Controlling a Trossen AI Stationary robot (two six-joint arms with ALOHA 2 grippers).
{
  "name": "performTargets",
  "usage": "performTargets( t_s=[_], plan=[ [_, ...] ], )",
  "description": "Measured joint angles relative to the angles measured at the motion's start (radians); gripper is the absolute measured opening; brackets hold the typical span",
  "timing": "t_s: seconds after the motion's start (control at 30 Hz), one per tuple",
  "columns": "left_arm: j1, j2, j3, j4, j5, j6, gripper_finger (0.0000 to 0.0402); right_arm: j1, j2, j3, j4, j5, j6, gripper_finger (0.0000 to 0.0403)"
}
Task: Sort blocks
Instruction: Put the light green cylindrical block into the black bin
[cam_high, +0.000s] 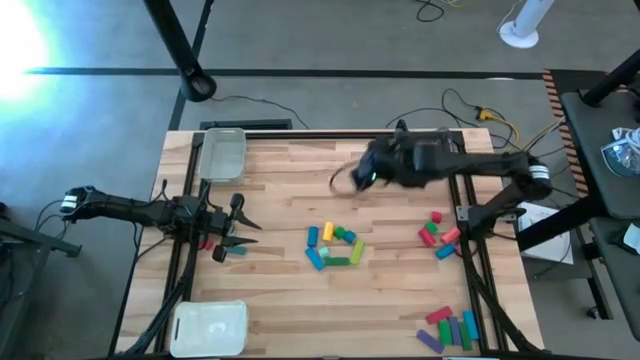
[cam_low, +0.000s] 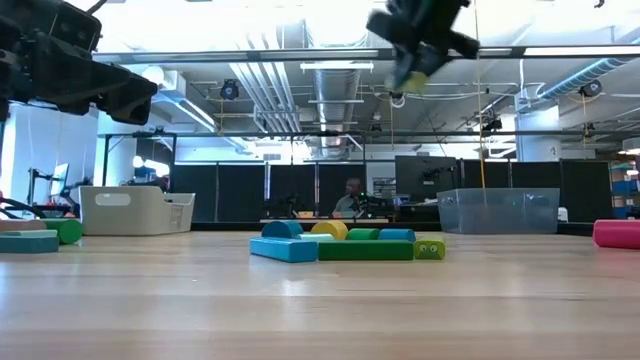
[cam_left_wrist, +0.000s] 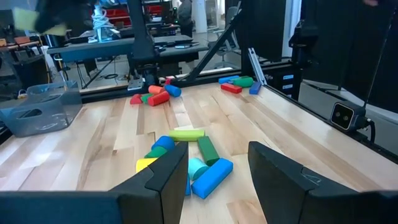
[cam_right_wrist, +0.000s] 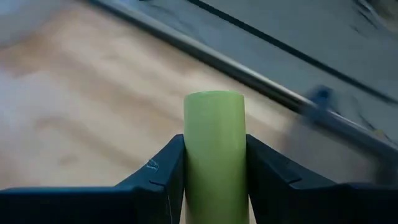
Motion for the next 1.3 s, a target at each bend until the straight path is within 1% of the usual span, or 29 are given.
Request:
performTargets(
  t_s=[0.13, 0.3, 0.4, 0.47, 0.63, 0.8, 0.97, 1.13, 1.3],
  plan=[
    [0.0, 0.0, 0.0, 0.0, 0.0, 0.0, 0.0154, -0.163, -0.028, -0.04, -0.057, -0.017, 0.04, 0.0125],
    [0.0, 0.0, 0.0, 0.0, 0.0, 0.0, 0.0154, -0.361, -0.027, -0.127, -0.04, -0.16, 0.032, 0.0125],
    [0.0, 0.0, 0.0, 0.0, 0.0, 0.0, 0.0154, -0.455, -0.02, -0.196, -0.013, -0.192, 0.029, 0.0124],
    [0.0, 0.0, 0.0, 0.0, 0.0, 0.0, 0.0154, -0.512, -0.019, -0.239, 0.036, -0.218, 0.021, 0.0126],
    [0.0, 0.0, 0.0, 0.0, 0.0, 0.0, 0.0154, -0.65, -0.015, -0.347, 0.225, -0.352, -0.012, 0.0124],
    [0.0, 0.0, 0.0, 0.0, 0.0, 0.0, 0.0154, -0.754, -0.015, -0.431, 0.316, -0.401, -0.011, 0.0124],
    [0.0, 0.0, 0.0, 0.0, 0.0, 0.0, 0.0154, -0.836, -0.006, -0.465, 0.386, -0.433, -0.018, 0.0126],
    [0.0, 0.0, 0.0, 0.0, 0.0, 0.0, 0.0154, -0.886, 0.073, -0.445, 0.405, -0.498, -0.077, 0.0123],
    [0.0, 0.0, 0.0, 0.0, 0.0, 0.0, 0.0154, -0.896, 0.158, -0.428, 0.39, -0.509, -0.103, 0.0129]
  ],
)
